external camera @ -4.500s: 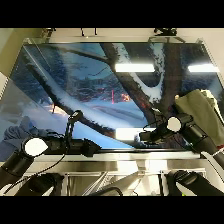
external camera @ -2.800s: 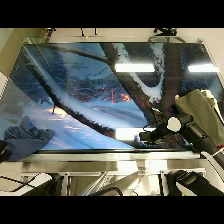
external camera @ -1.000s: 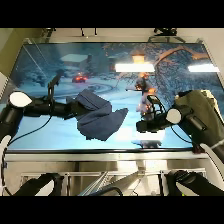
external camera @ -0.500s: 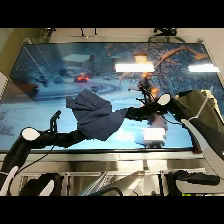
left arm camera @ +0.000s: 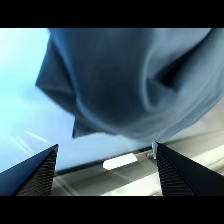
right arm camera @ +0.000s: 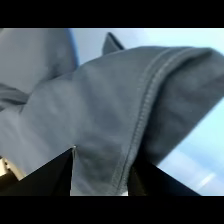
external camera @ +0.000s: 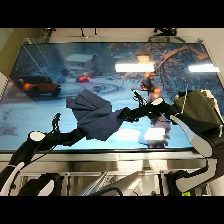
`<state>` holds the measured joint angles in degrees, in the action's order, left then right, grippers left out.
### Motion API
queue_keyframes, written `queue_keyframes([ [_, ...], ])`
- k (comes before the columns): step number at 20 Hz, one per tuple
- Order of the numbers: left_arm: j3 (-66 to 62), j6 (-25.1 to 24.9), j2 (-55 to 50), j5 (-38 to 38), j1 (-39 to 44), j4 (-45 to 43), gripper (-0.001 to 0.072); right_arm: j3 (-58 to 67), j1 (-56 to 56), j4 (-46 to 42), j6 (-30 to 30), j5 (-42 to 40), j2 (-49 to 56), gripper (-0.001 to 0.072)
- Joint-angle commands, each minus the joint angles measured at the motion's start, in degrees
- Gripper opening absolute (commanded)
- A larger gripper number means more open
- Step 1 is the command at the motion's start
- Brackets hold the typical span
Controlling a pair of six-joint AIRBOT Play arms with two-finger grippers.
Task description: Fold the shirts.
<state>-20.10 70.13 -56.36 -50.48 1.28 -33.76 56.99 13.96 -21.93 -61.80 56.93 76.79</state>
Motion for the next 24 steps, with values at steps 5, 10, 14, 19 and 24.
queue_keyframes([
  [5, -7.43, -7.56, -9.57, 1.64, 0.0, 4.81, 0.0313, 0.04, 0.07, 6.78, 3.58, 3.54, 0.37, 0.0359],
  [10, -11.19, -11.39, -14.27, -5.33, -0.02, 5.46, 0.0011, 0.07, 0.04, 7.1, 8.98, 5.6, 0.2, 0.0018],
  [14, -21.4, -8.9, -2.64, -13.31, -0.02, 8.41, 0.001, 5.73, 0.02, 12.2, 13.7, 15.06, -5.35, 0.0017],
  [19, -50.49, 0.94, 13.7, -18.69, 2.49, 10.73, 0.001, 30.58, 0.15, 10.21, 11.89, 19.56, -19.74, 0.0017],
  [24, -77.81, 10.38, 17.55, -15.74, 7.76, 5.11, 0.001, 52.59, 4.9, -3.15, 4.11, 18.23, -26.8, 0.0018],
])
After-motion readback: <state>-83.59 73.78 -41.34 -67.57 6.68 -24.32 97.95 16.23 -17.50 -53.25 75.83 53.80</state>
